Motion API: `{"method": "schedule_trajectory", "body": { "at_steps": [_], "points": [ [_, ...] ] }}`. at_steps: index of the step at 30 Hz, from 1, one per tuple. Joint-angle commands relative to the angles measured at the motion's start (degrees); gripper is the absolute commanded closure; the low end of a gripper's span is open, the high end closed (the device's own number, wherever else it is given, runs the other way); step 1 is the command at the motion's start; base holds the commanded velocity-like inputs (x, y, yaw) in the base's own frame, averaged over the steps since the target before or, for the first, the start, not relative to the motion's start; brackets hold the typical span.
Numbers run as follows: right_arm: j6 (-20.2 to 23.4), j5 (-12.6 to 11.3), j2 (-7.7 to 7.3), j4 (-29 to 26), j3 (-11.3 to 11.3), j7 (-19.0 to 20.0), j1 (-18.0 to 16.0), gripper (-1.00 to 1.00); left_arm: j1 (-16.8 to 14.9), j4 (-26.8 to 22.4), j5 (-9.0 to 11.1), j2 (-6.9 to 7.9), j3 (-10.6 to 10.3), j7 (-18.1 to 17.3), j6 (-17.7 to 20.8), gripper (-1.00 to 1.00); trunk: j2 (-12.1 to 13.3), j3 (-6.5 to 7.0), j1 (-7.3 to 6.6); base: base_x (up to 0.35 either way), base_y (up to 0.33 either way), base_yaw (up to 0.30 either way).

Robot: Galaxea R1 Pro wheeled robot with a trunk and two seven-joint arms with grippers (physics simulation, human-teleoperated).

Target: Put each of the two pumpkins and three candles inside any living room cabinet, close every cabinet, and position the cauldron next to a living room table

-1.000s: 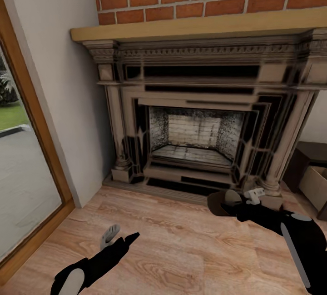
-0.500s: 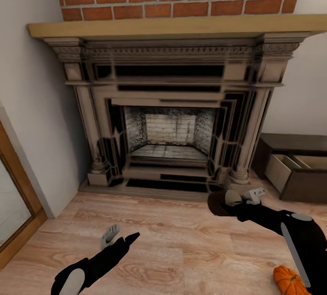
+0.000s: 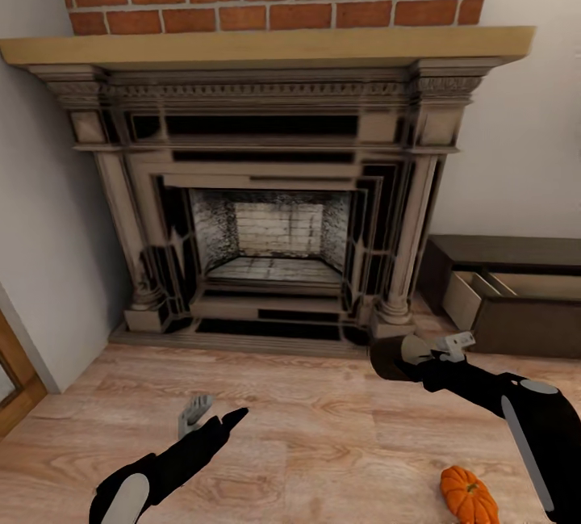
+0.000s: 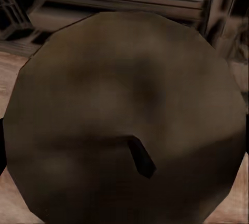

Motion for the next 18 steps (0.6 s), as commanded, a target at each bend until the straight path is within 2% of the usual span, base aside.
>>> {"method": "schedule_trajectory", "body": {
  "at_steps": [1, 2, 5, 18],
  "points": [
    [0.35, -0.17, 0.05, -0.02, -0.1, 0.27, -0.05, 1.0, -0.02, -0.07, 0.17, -0.06, -0.05, 0.14, 0.2, -1.0, -0.03, -0.06, -0.01, 0.0, -0.345, -0.206],
    [0.35, -0.18, 0.01, -0.02, -0.13, 0.27, -0.11, 1.0, -0.02, -0.07, -0.81, -0.19, -0.09, 0.19, 0.2, -1.0, -0.03, -0.06, -0.01, 0.0, -0.346, -0.279],
    [0.35, -0.18, 0.0, -0.05, -0.14, 0.28, -0.13, 1.0, -0.02, -0.07, -1.96, -0.26, -0.1, 0.2, 0.2, -1.0, -0.03, -0.06, -0.01, 0.0, -0.347, -0.291],
    [0.35, -0.17, 0.02, -0.05, -0.14, 0.25, -0.14, 1.0, -0.02, 0.0, -2.2, -0.29, -0.1, 0.33, 0.2, -1.0, -0.03, -0.06, -0.01, 0.0, -0.347, -0.298]
  ]
}}
